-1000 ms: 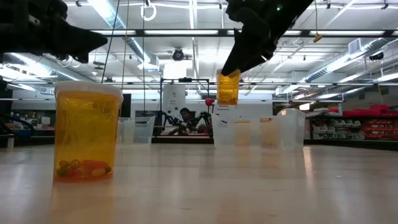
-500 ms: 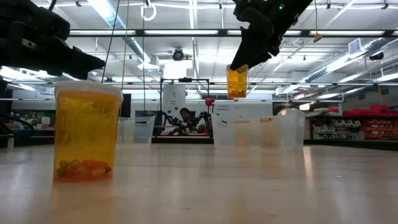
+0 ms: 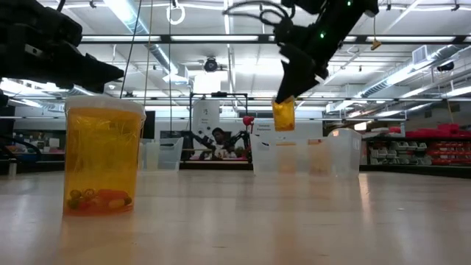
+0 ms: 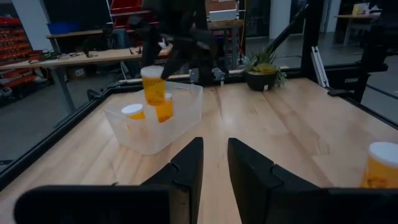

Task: Pick and place medicine bottles into bin by pill shape (circle, oval)
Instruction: Put the big orange pill bottle into the right transparent bin

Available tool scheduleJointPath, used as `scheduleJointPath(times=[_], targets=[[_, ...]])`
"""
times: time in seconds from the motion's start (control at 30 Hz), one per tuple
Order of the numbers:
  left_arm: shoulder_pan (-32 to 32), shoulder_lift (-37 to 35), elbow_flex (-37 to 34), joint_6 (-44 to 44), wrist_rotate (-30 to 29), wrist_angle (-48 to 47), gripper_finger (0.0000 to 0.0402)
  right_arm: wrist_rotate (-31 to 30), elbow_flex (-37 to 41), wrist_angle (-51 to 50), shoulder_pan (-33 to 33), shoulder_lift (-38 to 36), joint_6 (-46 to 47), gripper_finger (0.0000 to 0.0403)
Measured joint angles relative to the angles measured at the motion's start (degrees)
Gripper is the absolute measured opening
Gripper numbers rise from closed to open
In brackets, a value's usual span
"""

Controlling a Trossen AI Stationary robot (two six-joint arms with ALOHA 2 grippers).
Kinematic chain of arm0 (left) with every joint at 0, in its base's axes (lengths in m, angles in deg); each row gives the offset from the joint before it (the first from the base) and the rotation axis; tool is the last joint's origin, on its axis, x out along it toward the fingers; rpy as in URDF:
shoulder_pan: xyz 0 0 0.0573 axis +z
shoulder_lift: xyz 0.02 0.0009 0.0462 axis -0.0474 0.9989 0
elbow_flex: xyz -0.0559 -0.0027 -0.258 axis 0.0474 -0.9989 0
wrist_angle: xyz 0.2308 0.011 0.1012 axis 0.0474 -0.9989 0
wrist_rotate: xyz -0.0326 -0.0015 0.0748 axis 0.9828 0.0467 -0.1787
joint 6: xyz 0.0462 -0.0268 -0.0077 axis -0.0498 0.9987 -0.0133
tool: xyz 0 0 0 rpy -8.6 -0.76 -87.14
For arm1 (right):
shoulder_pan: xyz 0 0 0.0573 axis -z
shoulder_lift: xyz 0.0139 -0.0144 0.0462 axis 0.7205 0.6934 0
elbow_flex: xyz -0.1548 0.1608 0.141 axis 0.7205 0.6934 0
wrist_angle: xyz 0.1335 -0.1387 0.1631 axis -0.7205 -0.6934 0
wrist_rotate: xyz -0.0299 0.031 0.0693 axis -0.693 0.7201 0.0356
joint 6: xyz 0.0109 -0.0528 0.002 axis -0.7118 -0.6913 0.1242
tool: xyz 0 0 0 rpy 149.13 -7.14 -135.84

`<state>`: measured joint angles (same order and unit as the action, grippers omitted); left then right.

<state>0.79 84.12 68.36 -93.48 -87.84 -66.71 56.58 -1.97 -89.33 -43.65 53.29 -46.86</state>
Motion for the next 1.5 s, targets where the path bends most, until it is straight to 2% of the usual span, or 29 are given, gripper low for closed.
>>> scheduleJointPath(times=[0.2,0.63,0.9,1.2,1.5], targets=[[0.0,0.0,0.0,0.0,0.0,0.0,0.009,3.69,6.0,3.87,3.28,0.01,1.09,0.0232],[0.0,0.0,-0.02,-0.03,0.0,0.0,0.0085,8.35,16.18,19.9,5.83,0.04,2.84,0.0232],[0.0,0.0,-0.04,-0.02,-0.02,0.0,0.0089,8.62,17.48,21.67,5.66,0.04,4.33,0.0233],[0.0,0.0,-0.04,-0.04,-0.02,0.0,0.0082,8.72,17.56,21.71,5.67,0.02,4.79,0.0261],[0.0,0.0,-0.04,-0.03,0.0,0.01,0.0091,8.76,16.33,21.63,5.63,0.02,4.59,0.0265]])
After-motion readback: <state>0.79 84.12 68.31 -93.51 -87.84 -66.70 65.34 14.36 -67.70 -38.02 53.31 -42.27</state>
